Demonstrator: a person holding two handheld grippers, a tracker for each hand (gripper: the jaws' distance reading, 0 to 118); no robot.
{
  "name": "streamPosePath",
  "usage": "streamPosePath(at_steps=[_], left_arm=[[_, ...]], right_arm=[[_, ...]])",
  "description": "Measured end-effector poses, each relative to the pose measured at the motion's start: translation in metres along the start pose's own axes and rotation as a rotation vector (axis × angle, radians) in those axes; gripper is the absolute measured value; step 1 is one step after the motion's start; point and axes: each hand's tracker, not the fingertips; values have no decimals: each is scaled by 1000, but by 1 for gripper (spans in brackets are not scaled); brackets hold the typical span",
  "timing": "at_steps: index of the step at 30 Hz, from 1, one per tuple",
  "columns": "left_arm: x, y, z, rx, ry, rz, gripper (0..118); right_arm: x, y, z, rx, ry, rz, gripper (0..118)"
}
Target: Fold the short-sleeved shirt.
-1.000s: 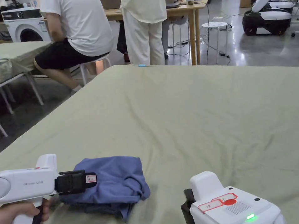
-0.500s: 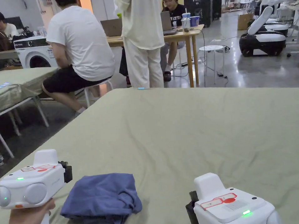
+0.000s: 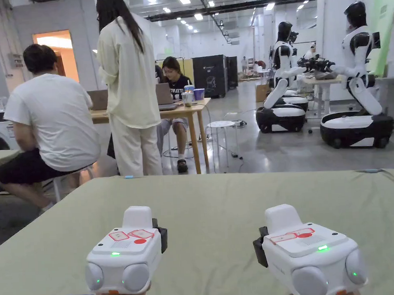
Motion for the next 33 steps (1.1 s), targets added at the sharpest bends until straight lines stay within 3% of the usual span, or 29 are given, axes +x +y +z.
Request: streamPosePath(at_steps=[4, 12, 14, 18, 20, 30, 33], left_arm=[[57, 34, -18, 26, -53, 28, 0], [160, 90, -41, 101, -144, -31, 0], [176, 98, -48, 114, -143, -31, 0], [195, 112, -66, 128, -124, -37, 0], [200, 117, -70, 143, -113, -63, 0], [205, 116, -92, 129, -62, -68, 0], [204, 111, -95, 121, -66, -34, 7]], right_arm=[[63, 22, 5, 27, -113, -18, 0], [155, 42, 2, 114, -275, -146, 0], [166, 47, -3, 139, -332, -107, 0], [198, 55, -33, 140, -330, -179, 1], [205, 56, -41, 136, -397, -141, 4], [220, 48, -58, 157, -383, -148, 1], [216, 46, -55, 154, -372, -139, 1]])
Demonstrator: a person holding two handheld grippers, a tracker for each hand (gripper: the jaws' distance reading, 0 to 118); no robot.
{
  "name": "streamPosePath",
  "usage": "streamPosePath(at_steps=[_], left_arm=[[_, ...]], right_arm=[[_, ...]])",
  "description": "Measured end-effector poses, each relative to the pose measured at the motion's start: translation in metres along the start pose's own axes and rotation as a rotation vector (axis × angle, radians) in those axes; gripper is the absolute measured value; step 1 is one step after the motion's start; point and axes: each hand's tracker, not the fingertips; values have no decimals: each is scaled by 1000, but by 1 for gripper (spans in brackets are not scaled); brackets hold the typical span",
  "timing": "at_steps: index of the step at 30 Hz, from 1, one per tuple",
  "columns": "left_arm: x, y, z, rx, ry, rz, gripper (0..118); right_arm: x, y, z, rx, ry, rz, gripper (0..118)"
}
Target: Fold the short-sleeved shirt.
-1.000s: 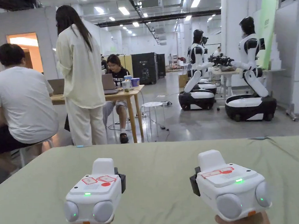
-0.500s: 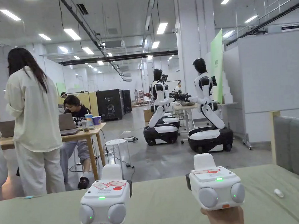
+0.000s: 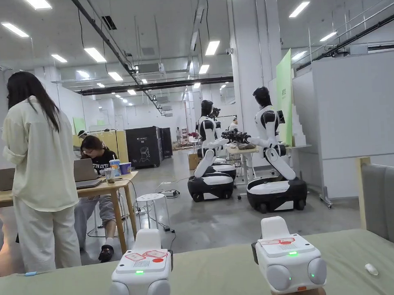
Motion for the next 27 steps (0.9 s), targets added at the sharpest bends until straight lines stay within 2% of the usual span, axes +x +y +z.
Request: streamPosePath(at_steps=[2, 5, 6, 7, 8, 9, 10, 11, 12, 14, 27], left_arm=[[1, -5, -3, -7, -9, -17, 16], [2, -12, -9, -12, -2, -40, 19], [1, -12, -8, -8, 0, -31, 29], [0, -11, -6, -10, -9, -11, 58], [-1, -11, -6, -17, -16, 5, 85], [-1, -11, -7, -25, -12, 15, 112], [-1, -12, -8, -28, -7, 19, 116], [-5, -15, -11, 17, 14, 9, 117], [-9, -17, -12, 5, 9, -1, 118], [-12, -19, -10, 8, 19, -9, 118], [-12, -17, -9, 6, 26, 19, 118]], right_arm=[[-1, -1, 1, -3, 16, -9, 1], [-5, -4, -1, -1, 25, -3, 1], [-5, -4, -1, 2, 37, -2, 2], [-6, -4, -1, 2, 51, 0, 14], [-7, -6, -6, 1, 60, 0, 36], [-8, -7, -8, -2, 64, -5, 69], [-8, -7, -9, -9, 71, -10, 107], [-8, -8, -9, -8, 72, -13, 118], [-9, -9, -3, 30, 57, -13, 116], [-10, -9, -3, 21, 50, 14, 118], [-9, -7, 9, 40, 44, -2, 118]])
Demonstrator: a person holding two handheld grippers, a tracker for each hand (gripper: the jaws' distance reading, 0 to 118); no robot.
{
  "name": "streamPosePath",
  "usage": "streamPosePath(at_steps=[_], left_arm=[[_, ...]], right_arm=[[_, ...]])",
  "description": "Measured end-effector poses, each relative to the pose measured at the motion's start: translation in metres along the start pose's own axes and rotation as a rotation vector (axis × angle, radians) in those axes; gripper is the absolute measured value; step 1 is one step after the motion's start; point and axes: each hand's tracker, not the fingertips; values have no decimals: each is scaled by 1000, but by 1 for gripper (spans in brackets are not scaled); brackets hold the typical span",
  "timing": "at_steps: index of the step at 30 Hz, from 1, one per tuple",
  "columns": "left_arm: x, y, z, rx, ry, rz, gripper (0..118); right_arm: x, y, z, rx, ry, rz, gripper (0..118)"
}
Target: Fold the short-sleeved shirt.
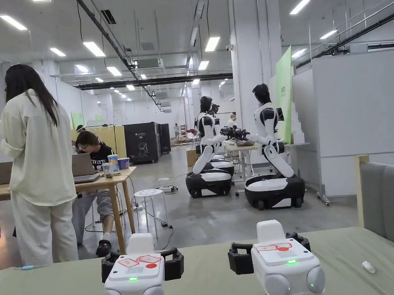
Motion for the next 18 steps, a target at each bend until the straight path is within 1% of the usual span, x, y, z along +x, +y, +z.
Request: streamPosePath(at_steps=[2, 8, 12, 14, 16, 18], left_arm=[[0, 1, -1, -11, 7, 2, 118], [2, 1, 3, -11, 2, -2, 118], [2, 2, 5, -5, -7, 5, 118], [2, 2, 5, -5, -6, 6, 118], [0, 1, 5, 0, 0, 2, 118], [-2, 0, 6, 5, -4, 3, 118]], right_arm=[[2, -5, -8, 0, 1, -1, 118], [2, -1, 0, 4, -1, 2, 118], [2, -6, -12, 3, 1, -3, 118], [0, 1, 9, 11, 4, 0, 118], [-1, 2, 10, 15, 0, 7, 118], [0, -4, -2, 14, 5, 6, 118]])
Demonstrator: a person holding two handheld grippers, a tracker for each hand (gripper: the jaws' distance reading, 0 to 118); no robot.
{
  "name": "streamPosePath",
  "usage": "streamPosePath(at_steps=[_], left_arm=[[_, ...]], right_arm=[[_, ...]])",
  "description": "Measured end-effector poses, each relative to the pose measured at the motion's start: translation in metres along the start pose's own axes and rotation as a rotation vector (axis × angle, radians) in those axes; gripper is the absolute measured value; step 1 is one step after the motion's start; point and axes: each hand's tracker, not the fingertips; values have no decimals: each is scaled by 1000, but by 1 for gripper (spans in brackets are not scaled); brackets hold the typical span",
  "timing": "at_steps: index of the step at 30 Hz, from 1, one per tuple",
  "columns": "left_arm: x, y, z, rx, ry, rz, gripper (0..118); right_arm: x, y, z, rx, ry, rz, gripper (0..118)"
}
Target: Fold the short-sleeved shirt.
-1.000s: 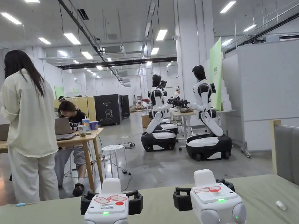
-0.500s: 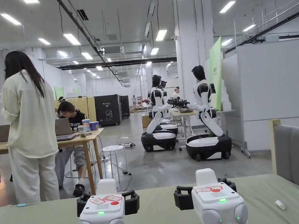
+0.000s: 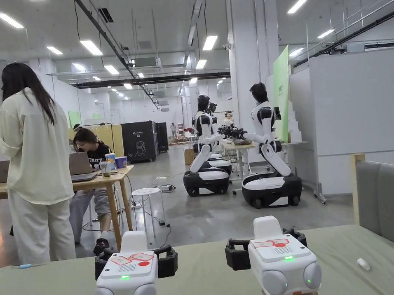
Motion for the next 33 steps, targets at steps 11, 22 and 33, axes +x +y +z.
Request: streamPosePath(at_steps=[11, 22, 33], left_arm=[[-4, -2, 2, -12, 19, -2, 118], [-5, -4, 2, -14, -1, -7, 118], [-6, -4, 4, -30, -11, -8, 118]], right_arm=[[1, -2, 1, 12, 52, -48, 118], [8, 1, 0, -36, 52, -65, 118], [16, 0, -5, -77, 8, -210, 118]])
